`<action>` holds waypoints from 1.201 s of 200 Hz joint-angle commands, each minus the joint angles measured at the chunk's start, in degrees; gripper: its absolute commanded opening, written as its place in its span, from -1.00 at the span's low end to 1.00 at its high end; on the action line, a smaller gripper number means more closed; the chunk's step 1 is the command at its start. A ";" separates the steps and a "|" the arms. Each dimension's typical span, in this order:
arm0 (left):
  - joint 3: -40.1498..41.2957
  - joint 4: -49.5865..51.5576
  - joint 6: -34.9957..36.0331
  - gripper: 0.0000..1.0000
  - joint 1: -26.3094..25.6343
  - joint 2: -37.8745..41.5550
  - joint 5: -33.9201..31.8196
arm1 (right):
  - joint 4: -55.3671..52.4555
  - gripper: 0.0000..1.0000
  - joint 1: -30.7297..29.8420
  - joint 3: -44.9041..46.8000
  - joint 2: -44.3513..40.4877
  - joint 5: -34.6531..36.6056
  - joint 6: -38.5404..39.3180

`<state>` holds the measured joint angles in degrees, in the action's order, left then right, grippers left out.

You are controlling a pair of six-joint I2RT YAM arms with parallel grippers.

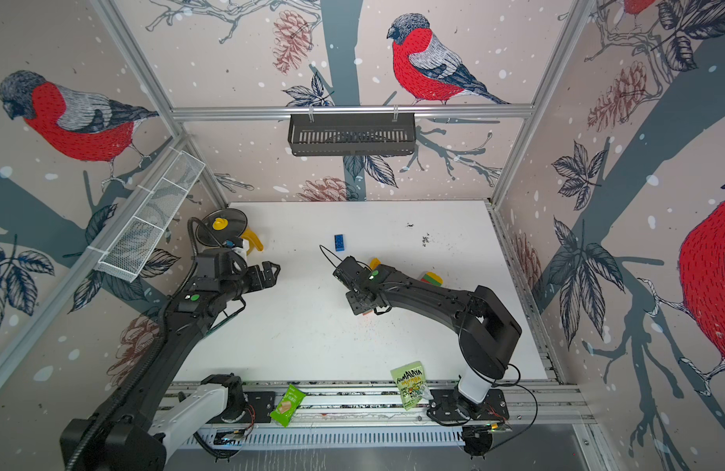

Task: Assemble an ice cream with lego
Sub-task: Pick up the lego brick from the center of the board, then place the lego brick at the center of the board.

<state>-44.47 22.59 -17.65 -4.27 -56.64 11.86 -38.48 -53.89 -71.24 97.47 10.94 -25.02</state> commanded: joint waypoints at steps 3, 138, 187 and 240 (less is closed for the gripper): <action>0.08 -1.38 -0.46 0.95 0.05 -0.20 0.01 | 0.98 -0.39 0.60 -0.53 1.14 -0.96 2.84; -1.31 -1.66 -1.35 0.95 -0.03 -2.41 -0.32 | 1.30 0.32 2.42 -4.20 0.52 -0.37 4.17; -10.33 -6.76 -4.11 0.95 -10.27 -15.57 -4.19 | 9.05 0.39 9.33 -0.42 -11.68 -1.93 2.43; -37.75 1.06 -3.05 0.95 -18.47 -44.59 -11.17 | 19.25 0.43 26.45 15.61 -30.94 -7.94 2.29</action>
<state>-73.71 20.21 -21.10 -20.80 -92.09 5.52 -25.61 -32.73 -61.12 72.64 7.09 -22.39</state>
